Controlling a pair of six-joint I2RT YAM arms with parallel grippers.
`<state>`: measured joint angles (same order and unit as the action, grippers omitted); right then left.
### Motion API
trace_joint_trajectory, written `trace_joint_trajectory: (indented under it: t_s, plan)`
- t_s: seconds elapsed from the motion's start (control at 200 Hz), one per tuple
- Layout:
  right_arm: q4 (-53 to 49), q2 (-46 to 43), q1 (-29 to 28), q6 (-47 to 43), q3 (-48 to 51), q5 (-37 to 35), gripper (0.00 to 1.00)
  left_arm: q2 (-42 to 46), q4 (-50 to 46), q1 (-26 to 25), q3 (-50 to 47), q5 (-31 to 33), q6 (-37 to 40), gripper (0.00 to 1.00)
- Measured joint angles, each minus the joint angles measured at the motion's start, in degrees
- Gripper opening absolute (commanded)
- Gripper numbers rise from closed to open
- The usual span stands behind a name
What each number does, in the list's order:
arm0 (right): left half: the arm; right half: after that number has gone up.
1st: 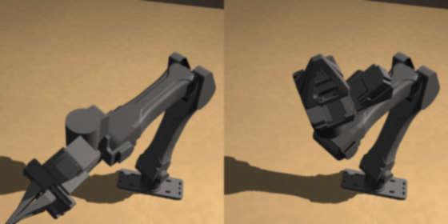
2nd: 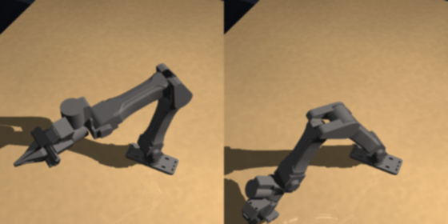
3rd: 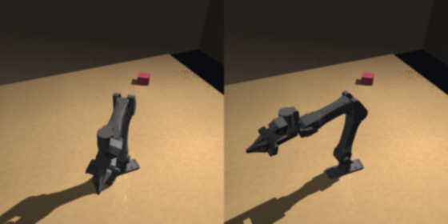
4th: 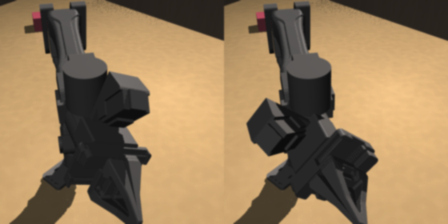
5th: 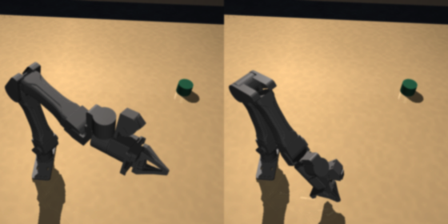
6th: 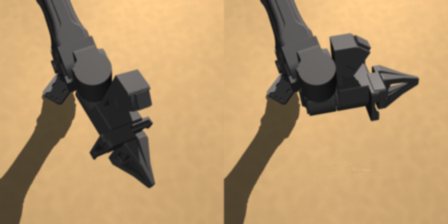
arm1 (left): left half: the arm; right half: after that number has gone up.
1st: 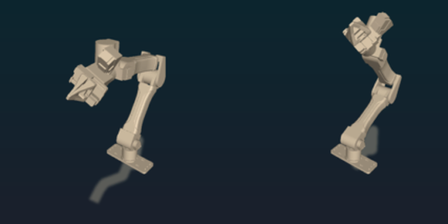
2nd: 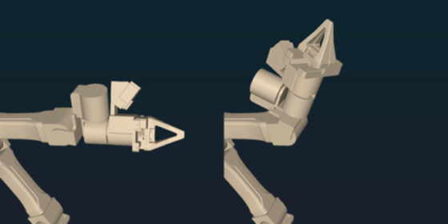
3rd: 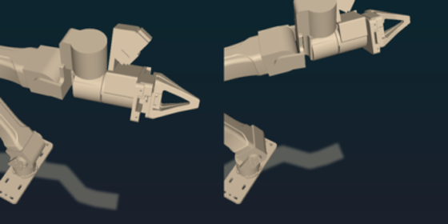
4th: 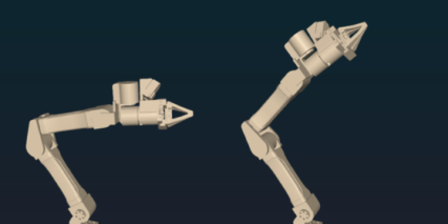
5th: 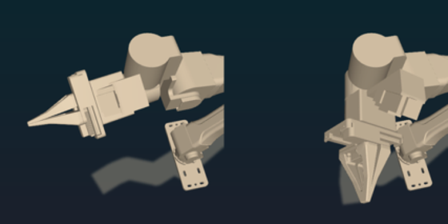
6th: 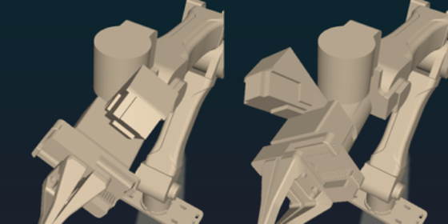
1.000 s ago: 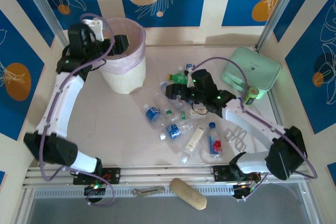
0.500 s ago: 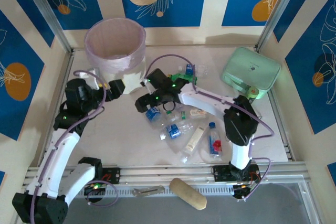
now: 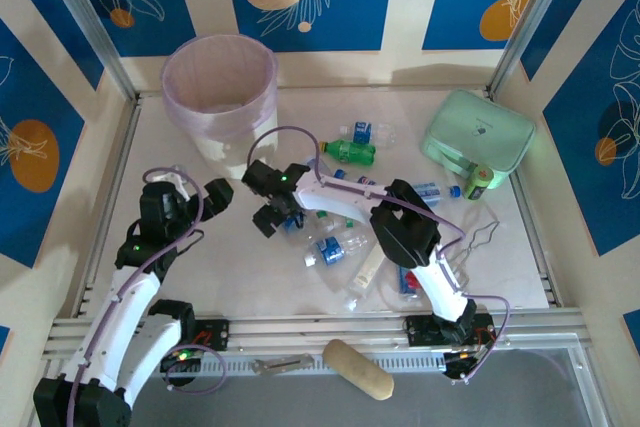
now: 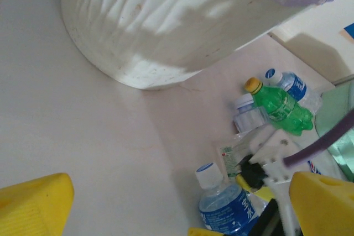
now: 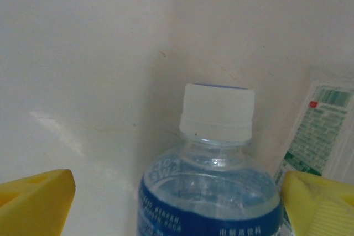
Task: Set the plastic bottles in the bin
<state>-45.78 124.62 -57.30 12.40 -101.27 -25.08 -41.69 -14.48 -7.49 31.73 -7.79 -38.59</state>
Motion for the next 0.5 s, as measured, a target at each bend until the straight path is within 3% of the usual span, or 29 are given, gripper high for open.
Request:
trace_joint_trajectory:
  t_s: [0.5]
  plan:
    - [-1.6, 2.0, -0.7, -0.9, -1.6, -4.7, 0.82, -0.1, 2.1, 0.0, -0.7, 0.0, -2.1, 0.99]
